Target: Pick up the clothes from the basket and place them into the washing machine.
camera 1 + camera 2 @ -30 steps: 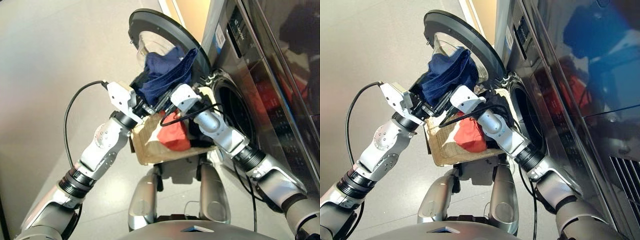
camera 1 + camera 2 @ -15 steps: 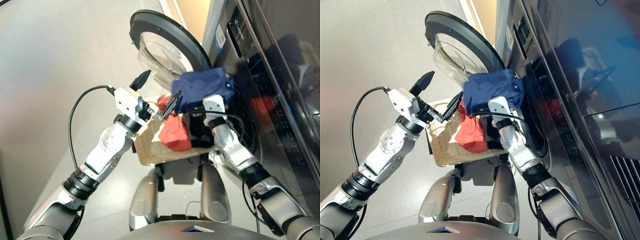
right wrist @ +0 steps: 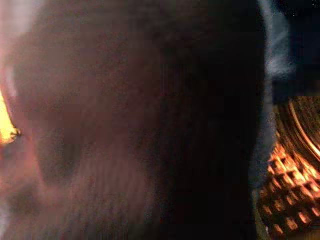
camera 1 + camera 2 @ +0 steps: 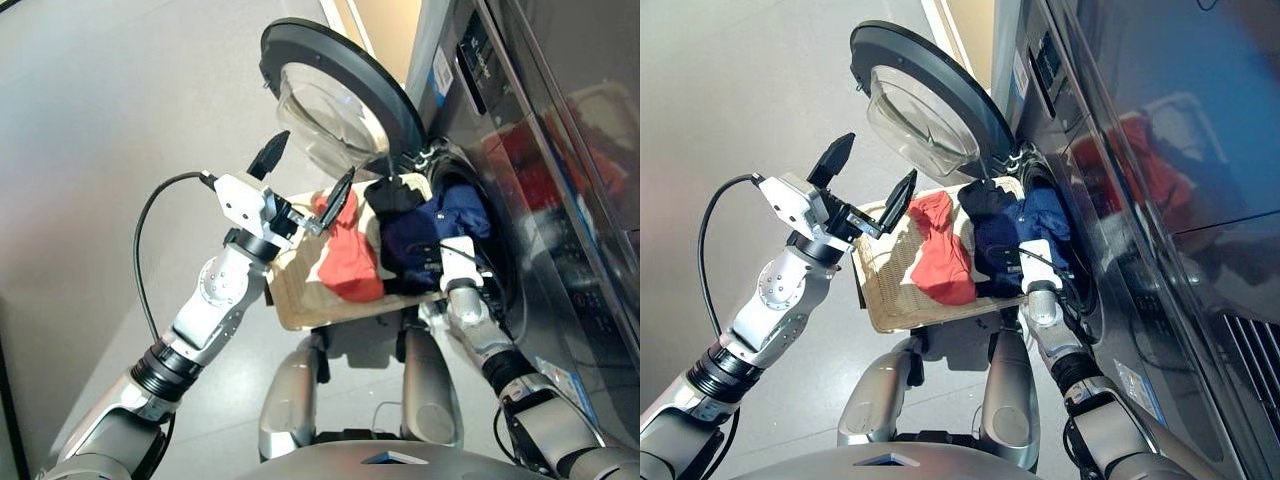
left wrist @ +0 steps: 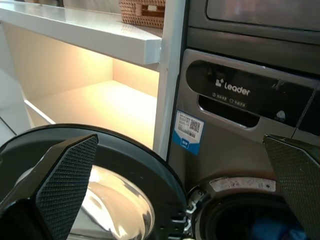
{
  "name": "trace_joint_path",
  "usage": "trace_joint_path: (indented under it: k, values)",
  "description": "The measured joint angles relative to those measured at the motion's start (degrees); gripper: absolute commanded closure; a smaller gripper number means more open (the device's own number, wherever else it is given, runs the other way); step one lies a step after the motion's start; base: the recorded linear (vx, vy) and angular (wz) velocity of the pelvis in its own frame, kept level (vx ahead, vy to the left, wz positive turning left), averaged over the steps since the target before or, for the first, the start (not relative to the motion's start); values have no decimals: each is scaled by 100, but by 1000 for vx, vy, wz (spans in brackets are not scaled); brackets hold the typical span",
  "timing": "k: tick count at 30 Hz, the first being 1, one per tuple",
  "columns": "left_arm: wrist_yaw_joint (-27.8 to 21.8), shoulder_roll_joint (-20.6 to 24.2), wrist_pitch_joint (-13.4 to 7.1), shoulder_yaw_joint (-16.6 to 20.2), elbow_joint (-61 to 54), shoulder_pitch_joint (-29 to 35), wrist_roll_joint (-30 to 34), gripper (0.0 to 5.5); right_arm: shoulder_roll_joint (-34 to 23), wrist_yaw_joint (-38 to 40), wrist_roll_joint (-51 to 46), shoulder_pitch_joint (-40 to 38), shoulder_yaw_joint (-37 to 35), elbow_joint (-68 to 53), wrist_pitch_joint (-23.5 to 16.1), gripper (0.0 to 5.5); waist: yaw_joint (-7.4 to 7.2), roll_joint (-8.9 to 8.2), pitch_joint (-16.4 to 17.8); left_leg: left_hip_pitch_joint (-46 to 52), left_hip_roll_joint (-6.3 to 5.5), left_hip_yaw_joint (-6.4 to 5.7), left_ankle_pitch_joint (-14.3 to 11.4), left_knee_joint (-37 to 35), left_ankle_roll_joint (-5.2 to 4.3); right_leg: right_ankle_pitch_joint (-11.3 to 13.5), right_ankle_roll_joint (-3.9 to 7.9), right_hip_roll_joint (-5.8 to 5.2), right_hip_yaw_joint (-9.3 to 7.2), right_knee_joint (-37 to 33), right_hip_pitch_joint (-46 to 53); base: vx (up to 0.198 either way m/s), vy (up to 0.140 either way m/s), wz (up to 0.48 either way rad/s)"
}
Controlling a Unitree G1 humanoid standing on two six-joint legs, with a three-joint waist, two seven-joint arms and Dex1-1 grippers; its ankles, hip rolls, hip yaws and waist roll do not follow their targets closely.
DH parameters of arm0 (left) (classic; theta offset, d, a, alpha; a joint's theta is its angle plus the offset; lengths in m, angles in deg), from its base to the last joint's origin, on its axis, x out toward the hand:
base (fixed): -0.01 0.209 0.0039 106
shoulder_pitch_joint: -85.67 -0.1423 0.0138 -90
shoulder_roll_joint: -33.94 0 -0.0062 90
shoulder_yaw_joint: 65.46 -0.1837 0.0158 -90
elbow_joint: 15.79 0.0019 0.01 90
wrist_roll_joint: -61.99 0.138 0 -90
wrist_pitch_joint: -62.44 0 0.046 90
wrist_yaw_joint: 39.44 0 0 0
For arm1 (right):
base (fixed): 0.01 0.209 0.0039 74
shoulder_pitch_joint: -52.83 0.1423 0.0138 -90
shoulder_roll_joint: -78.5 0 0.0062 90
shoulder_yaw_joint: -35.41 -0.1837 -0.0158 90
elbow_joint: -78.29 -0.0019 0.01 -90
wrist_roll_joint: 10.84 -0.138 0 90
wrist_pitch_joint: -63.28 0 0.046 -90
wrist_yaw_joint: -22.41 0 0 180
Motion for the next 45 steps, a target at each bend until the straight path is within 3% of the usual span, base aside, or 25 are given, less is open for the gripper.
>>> trace_joint_path:
  k: [4,7,18,23,31,36,41,45]
  values:
    - [176,-398,-6,-30,1,17,-10,0,-56,170,-110,177,-127,303,12,550,-1,-1,5,-135,-1,-47,3,57,4,10,3,0,-29,22,-92,-38,-28,47]
    - [309,-605,-14,-215,2,259,-10,0,-70,315,-115,333,-127,427,23,550,5,1,59,-300,-4,-182,0,199,3,6,2,-12,-104,61,-139,-31,-25,151]
    - [543,-797,-14,-751,35,880,-7,0,-584,761,-241,1798,-263,1157,143,550,73,55,532,-1240,-29,-450,-26,830,32,-64,-53,-104,-134,618,-905,-4,-4,19]
    - [552,-804,-12,-870,108,931,-11,0,-1047,995,-486,2478,-408,1457,154,550,310,94,562,-1753,-59,-482,-3,987,54,-61,-68,-130,-115,807,-1410,0,0,0]
    - [632,-710,-10,-868,121,1073,-7,0,-1531,1313,-772,3175,-592,1614,155,550,333,162,720,-2157,-145,-560,11,1136,47,-53,-57,-216,-126,925,-1750,0,0,0]
    - [747,-640,-8,-881,120,1160,-6,0,-1651,1577,-1061,3616,-786,1930,153,550,346,188,742,-2273,-174,-516,11,1143,51,-47,-61,-216,-71,950,-1909,0,0,0]
    - [885,-618,-2,-933,110,1307,-4,0,-1867,2117,-1284,3988,-959,2218,154,550,464,197,750,-2448,-191,-460,10,1180,56,-44,-63,-214,6,1025,-2136,0,0,0]
    - [1038,-580,11,-977,100,1421,-2,0,-1944,2618,-1286,4294,-984,2680,435,550,494,189,767,-2580,-217,-487,3,1283,81,-48,-36,-237,23,1058,-2201,0,0,0]
